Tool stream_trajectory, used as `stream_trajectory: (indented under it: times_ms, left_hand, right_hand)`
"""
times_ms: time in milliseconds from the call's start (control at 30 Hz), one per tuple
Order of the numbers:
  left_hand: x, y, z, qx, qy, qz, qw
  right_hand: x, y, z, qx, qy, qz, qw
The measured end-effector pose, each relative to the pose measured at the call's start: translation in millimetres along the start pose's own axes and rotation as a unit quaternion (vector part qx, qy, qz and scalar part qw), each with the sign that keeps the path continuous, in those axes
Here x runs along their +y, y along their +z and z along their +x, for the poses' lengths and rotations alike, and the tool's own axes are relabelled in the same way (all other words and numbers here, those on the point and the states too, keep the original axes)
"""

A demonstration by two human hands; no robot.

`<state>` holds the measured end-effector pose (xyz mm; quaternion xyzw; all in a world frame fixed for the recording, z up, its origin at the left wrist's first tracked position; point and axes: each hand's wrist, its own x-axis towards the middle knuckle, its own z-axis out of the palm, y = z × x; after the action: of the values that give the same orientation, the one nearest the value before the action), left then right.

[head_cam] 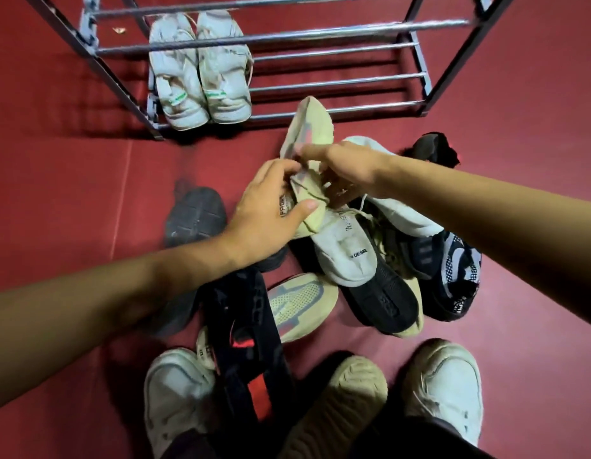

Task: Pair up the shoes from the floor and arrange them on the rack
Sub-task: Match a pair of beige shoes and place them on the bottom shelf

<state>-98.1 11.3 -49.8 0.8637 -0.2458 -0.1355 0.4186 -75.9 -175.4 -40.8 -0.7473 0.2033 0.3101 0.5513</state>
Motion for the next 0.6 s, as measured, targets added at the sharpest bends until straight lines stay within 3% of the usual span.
stream_trajectory:
  times_ms: [100,200,300,400,500,600]
  left_hand:
    - [18,10,-24,0.012,0.197,0.083,0.977]
    - [31,36,-64,-0.147,0.307,0.174,0.924]
    - [22,63,-86,-0.318,0.233,0.356,0.847]
    - [1,72,-89,-0.351,0.135,0.444,0.814]
    - [-11,82,-95,-0.335,0.122,0.465,0.811]
    - [-16,82,-95,-0.272,0.089,0.448,0.847]
  right_hand:
    - [11,-4,7,0.066,0.040,0.023,0.997]
    - [18,0,15,0.142,0.036,0.022,0.989]
    - [16,3,21,0.160,0.036,0.025,0.986]
    - [15,2,22,0.168,0.025,0.035,0.985]
    - [18,1,22,0.169,0.023,0.052,0.984]
    - [17,0,20,0.157,0.031,0.060,0.985]
